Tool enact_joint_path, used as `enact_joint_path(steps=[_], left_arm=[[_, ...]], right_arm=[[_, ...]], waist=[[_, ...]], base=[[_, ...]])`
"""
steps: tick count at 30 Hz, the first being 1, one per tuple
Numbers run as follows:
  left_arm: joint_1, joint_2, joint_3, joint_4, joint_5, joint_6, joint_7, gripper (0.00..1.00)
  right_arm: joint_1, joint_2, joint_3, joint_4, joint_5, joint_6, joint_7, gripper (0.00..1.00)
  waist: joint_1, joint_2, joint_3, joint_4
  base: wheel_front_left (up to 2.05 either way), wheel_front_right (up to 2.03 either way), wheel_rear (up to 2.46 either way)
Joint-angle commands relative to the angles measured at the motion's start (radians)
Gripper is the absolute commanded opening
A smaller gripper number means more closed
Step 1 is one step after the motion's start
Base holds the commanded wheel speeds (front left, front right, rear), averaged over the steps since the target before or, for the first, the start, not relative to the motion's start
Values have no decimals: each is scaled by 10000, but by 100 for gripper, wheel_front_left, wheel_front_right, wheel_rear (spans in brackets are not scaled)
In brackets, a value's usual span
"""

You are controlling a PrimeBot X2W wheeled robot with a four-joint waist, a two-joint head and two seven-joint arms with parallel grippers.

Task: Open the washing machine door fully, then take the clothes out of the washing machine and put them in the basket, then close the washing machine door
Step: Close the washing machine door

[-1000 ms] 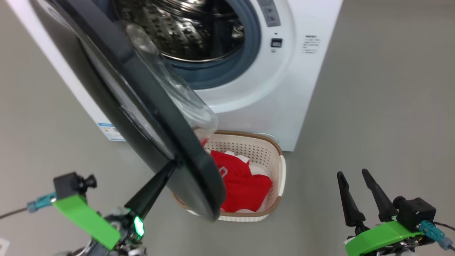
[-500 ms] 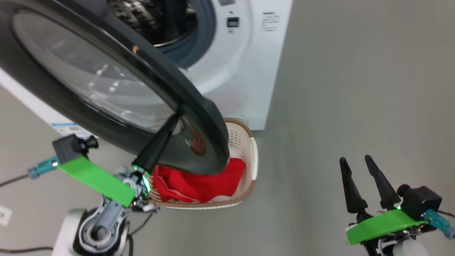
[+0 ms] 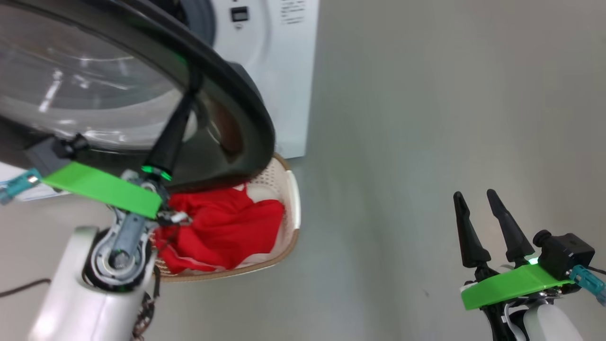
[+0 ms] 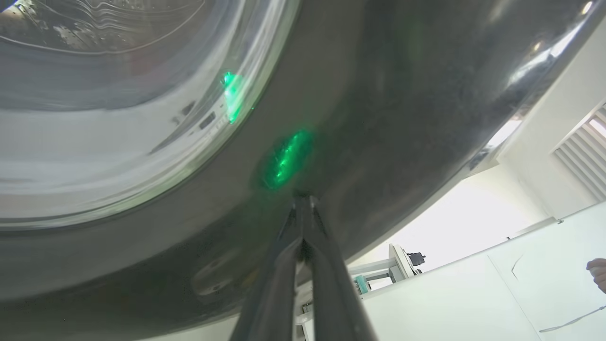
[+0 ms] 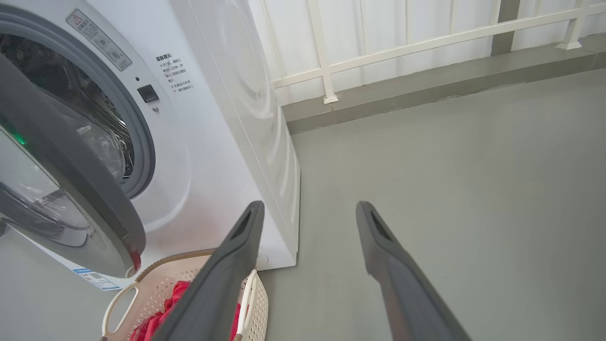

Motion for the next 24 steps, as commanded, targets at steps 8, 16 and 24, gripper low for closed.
enact_joint_path(steps=[8,16,24], left_arm=[[-1079,793,-83,426,-135,-58,-1040,0],[-797,1193,-727,542,-273,-58,-1746,0],[354,1416,-1158,573,-611,-58,-2521,0]], right_arm=[[-254,-75,216,-281,242,4,-65,100],[-180,-75,143,-246,206,4,-65,100],[88,-75,40,-189,-45,4,-65,100]], waist=[[0,-1,276,-695],[0,-1,79,-584],[0,-1,-403,-131]], base=[[0,0,0],[0,0,0],[0,0,0]])
